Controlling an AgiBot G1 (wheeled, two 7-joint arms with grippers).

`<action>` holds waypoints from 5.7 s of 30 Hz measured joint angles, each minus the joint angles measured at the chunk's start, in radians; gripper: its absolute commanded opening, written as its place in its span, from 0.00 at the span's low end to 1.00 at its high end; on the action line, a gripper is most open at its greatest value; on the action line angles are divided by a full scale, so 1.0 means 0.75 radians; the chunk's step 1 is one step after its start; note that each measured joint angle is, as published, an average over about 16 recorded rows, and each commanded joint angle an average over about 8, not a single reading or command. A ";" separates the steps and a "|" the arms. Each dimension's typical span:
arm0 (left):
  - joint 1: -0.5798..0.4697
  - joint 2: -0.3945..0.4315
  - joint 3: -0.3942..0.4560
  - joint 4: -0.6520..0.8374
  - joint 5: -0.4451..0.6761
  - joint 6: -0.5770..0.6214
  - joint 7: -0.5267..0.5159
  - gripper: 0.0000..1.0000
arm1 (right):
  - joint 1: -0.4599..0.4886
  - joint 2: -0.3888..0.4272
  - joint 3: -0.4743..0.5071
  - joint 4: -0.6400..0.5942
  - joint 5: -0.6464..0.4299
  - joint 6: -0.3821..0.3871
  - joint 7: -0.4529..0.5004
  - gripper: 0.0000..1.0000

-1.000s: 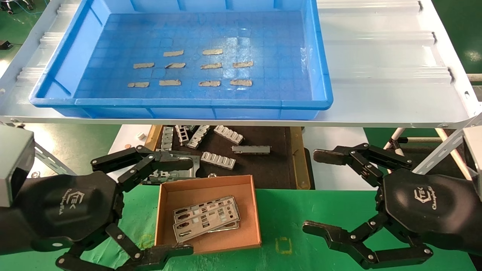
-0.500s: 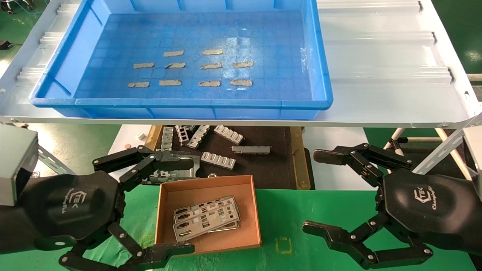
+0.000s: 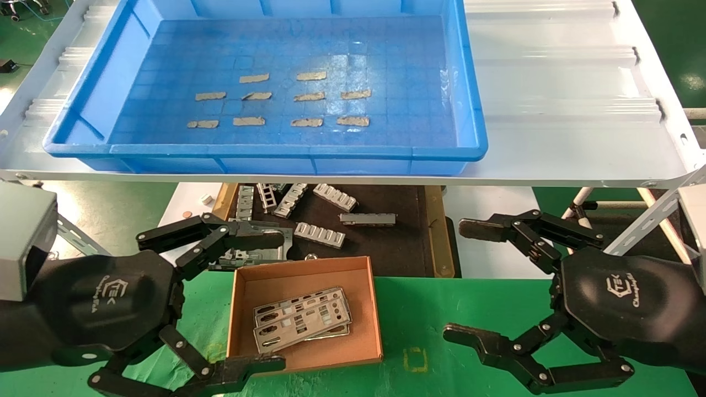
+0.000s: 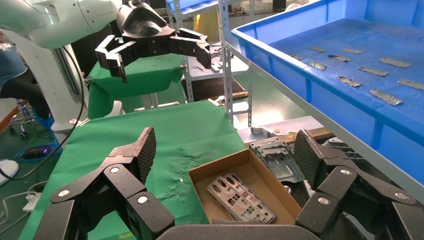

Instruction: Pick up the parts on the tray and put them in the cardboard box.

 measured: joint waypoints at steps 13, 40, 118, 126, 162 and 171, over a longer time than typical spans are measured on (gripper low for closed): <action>-0.001 0.000 0.001 0.001 0.001 -0.001 0.001 1.00 | 0.000 0.000 0.000 0.000 0.000 0.000 0.000 1.00; -0.001 0.000 0.002 0.001 0.001 -0.001 0.001 1.00 | 0.000 0.000 0.000 0.000 0.000 0.000 0.000 1.00; -0.001 0.000 0.002 0.001 0.000 -0.001 0.001 1.00 | 0.000 0.000 0.000 0.000 0.000 0.000 0.000 1.00; -0.001 0.000 0.002 0.001 0.000 -0.001 0.001 1.00 | 0.000 0.000 0.000 0.000 0.000 0.000 0.000 1.00; -0.001 0.000 0.002 0.001 0.000 -0.001 0.001 1.00 | 0.000 0.000 0.000 0.000 0.000 0.000 0.000 1.00; -0.001 0.000 0.002 0.001 0.000 -0.001 0.001 1.00 | 0.000 0.000 0.000 0.000 0.000 0.000 0.000 1.00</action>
